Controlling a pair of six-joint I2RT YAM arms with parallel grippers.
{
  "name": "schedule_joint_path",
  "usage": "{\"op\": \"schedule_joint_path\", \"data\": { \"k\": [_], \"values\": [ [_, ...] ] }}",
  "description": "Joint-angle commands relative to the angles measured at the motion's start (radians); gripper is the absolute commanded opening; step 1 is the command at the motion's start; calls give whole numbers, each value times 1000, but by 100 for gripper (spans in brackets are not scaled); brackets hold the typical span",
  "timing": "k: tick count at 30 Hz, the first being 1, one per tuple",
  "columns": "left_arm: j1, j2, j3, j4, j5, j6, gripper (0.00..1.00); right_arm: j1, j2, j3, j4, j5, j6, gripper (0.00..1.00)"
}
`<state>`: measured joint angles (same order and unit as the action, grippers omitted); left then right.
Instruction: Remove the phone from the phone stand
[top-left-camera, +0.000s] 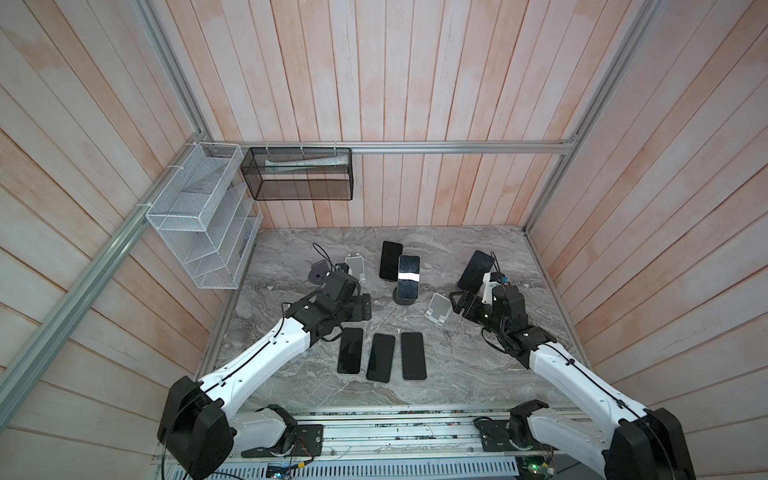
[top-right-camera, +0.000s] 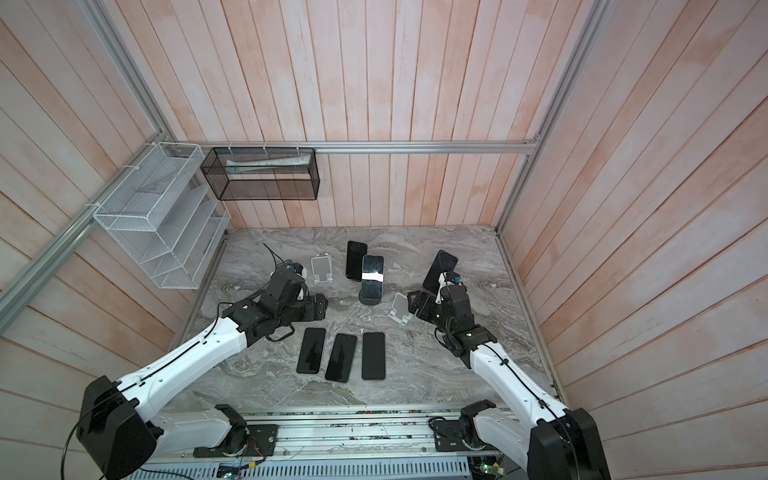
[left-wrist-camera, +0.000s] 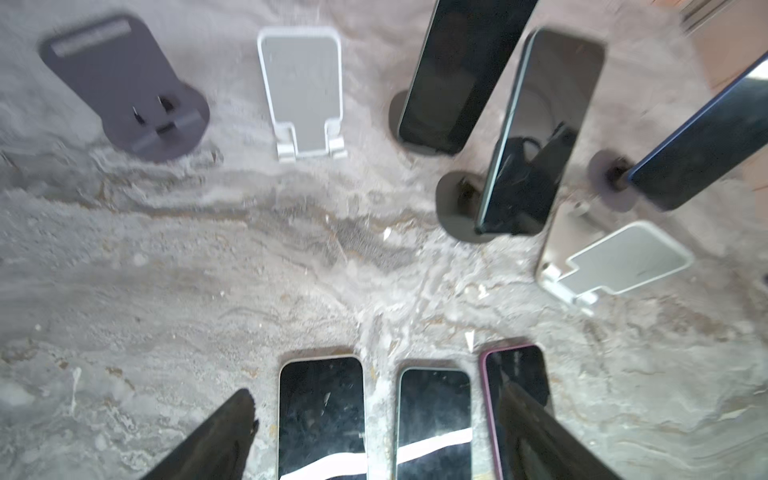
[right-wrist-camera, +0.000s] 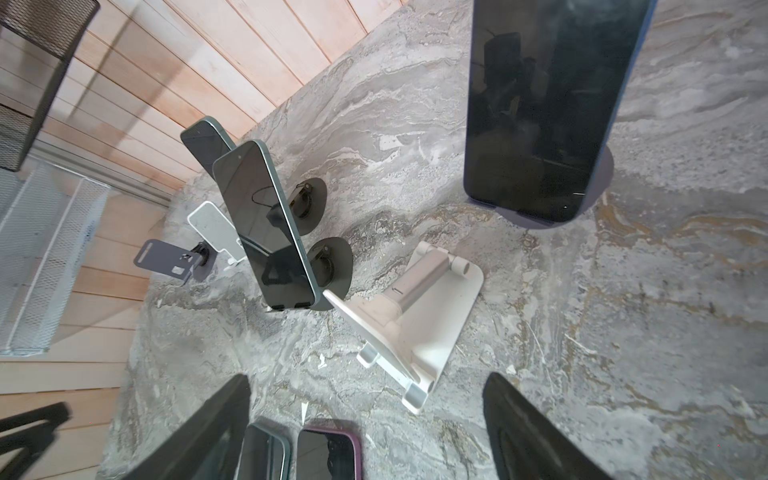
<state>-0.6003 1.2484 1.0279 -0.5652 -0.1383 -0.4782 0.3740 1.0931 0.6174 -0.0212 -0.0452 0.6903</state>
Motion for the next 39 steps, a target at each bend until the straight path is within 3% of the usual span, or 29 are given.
{"op": "schedule_joint_path", "data": {
  "k": [1,8,13,20,28,39],
  "values": [
    [5,-47,101,-26,-26,56,93,60,93,92,-78,190,-14,89],
    [13,-86,198,174,-69,99,98,164,307,253,-141,376,42,90],
    [23,-71,180,311,-82,159,100,206,415,312,-174,464,92,90],
    [52,-57,110,361,-43,167,100,252,524,391,-276,589,136,90],
    [77,-93,38,395,-6,167,100,293,532,376,-328,646,153,85],
    [89,-89,28,404,16,160,100,288,358,223,-279,577,42,83]
  ]
}}
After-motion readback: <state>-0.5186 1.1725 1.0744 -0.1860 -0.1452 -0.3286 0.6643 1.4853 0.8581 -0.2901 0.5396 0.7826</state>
